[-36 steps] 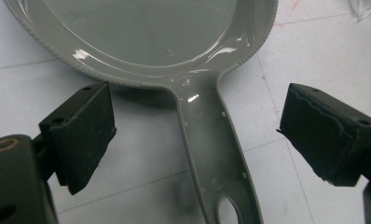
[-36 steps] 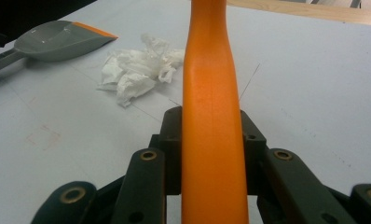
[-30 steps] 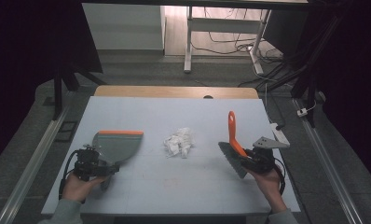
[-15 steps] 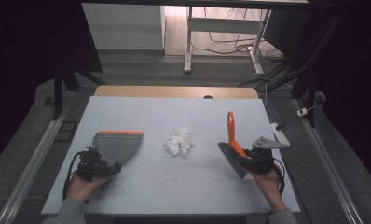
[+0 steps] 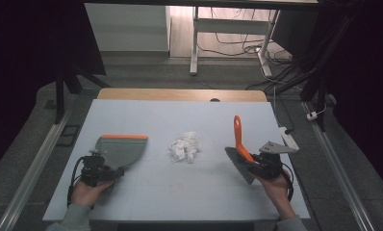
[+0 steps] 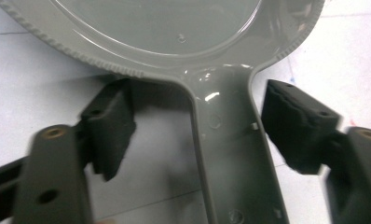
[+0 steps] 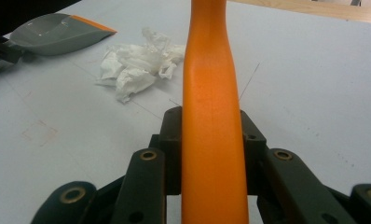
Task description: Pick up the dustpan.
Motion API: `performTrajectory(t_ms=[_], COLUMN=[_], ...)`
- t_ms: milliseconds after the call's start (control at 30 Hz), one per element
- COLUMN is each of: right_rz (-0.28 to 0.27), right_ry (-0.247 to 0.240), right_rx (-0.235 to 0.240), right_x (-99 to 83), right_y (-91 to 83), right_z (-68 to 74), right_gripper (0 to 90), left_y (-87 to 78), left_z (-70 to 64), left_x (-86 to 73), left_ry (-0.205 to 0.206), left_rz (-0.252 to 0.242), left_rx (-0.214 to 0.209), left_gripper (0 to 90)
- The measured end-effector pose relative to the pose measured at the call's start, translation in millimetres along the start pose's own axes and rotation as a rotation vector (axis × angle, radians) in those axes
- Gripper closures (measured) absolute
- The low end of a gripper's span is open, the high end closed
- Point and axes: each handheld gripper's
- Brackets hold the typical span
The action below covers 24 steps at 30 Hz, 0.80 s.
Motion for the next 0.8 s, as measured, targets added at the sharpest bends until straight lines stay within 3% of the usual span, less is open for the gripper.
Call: performTrajectory(t_ms=[367,567,800], right_rz=[0.003,0.002,0.002], right_ry=[-0.003,-0.004,-0.006], right_rx=[-0.003,-0.006,-0.006], right_x=[-0.3,-0.5,-0.5], right_y=[0.7,0.4,0.3], right_z=[0.7,0.2,0.4], right_gripper=[70.0,70.0,69.9], left_y=[1.2,1.5,0.0], left_z=[0.2,1.7,4.9], left_x=[0.9,1.0,0.9], left_ry=[0.001,-0.019,-0.043], left_rz=[-0.014,-0.022,-0.034], left_rx=[-0.035,-0.066,-0.065], left_gripper=[47.3,54.5,60.4])
Point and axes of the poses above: each handheld gripper's, and its own axes: y roughly forward along the jaws, x roughly out of its top, z roughly to its left, and after that the axes turned 13 degrees about -x, right-handed
